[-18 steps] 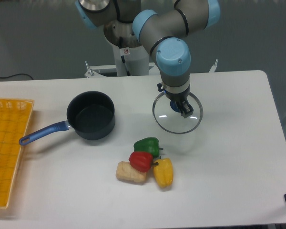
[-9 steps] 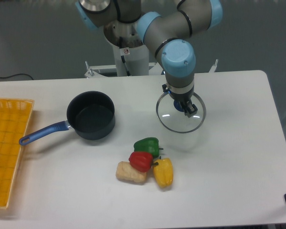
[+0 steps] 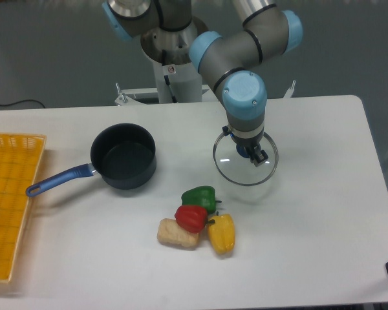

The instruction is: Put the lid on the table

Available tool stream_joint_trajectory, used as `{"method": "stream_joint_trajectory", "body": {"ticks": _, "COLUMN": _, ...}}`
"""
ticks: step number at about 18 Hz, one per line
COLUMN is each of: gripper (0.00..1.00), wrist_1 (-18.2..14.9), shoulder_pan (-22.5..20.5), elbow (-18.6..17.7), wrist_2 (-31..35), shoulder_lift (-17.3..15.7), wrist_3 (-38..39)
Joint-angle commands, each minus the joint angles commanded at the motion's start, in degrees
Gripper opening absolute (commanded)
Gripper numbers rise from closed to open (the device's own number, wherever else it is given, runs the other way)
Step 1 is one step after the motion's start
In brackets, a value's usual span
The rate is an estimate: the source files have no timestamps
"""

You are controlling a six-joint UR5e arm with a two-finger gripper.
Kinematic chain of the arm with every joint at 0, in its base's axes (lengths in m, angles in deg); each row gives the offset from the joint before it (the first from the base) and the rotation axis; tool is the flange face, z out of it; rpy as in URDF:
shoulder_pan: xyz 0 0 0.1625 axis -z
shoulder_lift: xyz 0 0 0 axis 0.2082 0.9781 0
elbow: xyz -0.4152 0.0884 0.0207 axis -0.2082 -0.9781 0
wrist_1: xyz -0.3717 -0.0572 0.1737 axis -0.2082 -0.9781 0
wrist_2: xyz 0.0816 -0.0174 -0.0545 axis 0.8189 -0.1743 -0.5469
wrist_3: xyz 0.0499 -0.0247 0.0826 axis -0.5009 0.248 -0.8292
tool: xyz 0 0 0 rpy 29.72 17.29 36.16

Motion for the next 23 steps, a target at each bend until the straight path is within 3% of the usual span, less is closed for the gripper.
{"method": "stream_joint_trajectory", "body": {"ticks": 23, "gripper": 0.54, "wrist_1": 0.0, "shoulder_pan": 0.6, "elbow": 0.1, "wrist_2": 1.3, "shoulder_lift": 4.4, "wrist_3": 0.5}}
